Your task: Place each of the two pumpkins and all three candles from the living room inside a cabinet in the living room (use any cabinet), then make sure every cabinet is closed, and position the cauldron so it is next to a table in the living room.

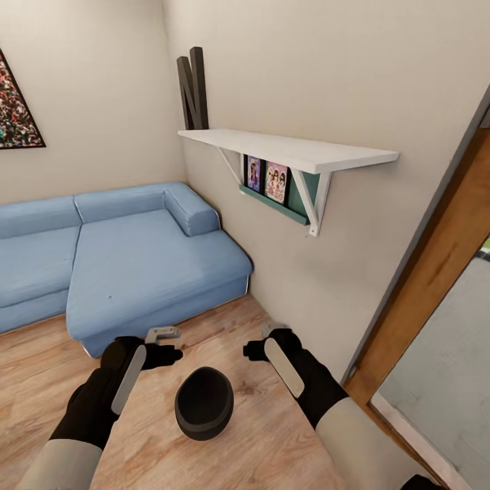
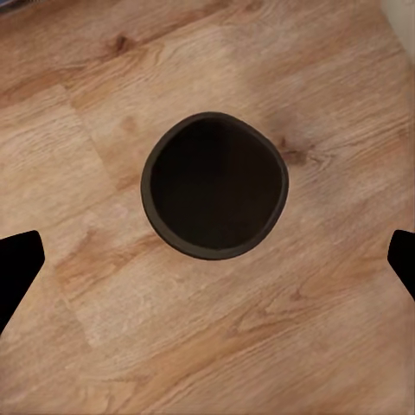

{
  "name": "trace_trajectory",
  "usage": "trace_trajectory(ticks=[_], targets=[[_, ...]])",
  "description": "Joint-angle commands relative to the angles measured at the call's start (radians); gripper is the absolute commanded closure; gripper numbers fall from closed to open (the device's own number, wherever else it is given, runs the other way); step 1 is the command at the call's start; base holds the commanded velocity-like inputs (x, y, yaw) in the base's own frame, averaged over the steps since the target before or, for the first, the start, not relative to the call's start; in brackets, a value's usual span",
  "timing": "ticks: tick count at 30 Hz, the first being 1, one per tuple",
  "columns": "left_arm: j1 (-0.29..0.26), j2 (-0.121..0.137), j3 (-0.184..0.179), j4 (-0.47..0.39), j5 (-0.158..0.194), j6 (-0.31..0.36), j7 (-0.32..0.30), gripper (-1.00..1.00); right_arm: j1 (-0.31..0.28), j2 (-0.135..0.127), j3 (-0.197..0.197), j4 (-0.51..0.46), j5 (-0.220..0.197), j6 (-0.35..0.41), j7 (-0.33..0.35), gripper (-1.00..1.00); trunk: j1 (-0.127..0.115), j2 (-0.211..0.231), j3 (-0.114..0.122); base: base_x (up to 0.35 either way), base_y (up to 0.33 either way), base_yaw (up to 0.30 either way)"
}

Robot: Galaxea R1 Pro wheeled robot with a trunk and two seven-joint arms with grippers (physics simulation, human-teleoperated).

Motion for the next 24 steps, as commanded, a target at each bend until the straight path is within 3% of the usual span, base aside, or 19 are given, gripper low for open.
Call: trace_trajectory(ticks=[1,8,10,16,21,24], targets=[[-0.002,0.001,-0.002,0.0,0.011,0.003,0.01,-1.0,-0.009,0.002,0.002,0.013,-0.014,0.002,-0.011,-1.0,0.0,-0.001,-0.001,0.013,-0.006,0.0],[-0.012,0.007,0.003,0.032,0.008,0.003,0.011,-1.0,-0.037,0.005,0.005,0.065,-0.036,0.006,-0.011,-1.0,0.0,-0.001,-0.001,0.004,-0.002,0.0],[-0.046,0.009,0.004,0.107,0.008,0.003,0.011,-1.0,-0.039,0.005,0.012,0.068,-0.067,0.007,-0.011,-1.0,0.0,-0.001,-0.001,0.0,0.0,0.0],[-0.098,0.014,0.004,0.232,0.009,0.003,0.011,-1.0,-0.04,0.005,0.039,0.07,-0.09,0.009,-0.011,-1.0,0.0,-0.001,-0.001,0.0,0.0,0.0],[-0.107,0.022,0.005,0.249,0.015,0.003,0.009,-1.0,-0.04,0.005,0.052,0.068,-0.093,0.009,-0.008,-1.0,0.0,-0.001,-0.001,0.0,0.0,0.0],[-0.108,0.026,0.006,0.251,0.016,0.003,0.009,-1.0,-0.039,0.005,0.086,0.064,-0.095,0.007,-0.005,-1.0,0.0,-0.001,-0.001,0.027,0.0,0.0]])
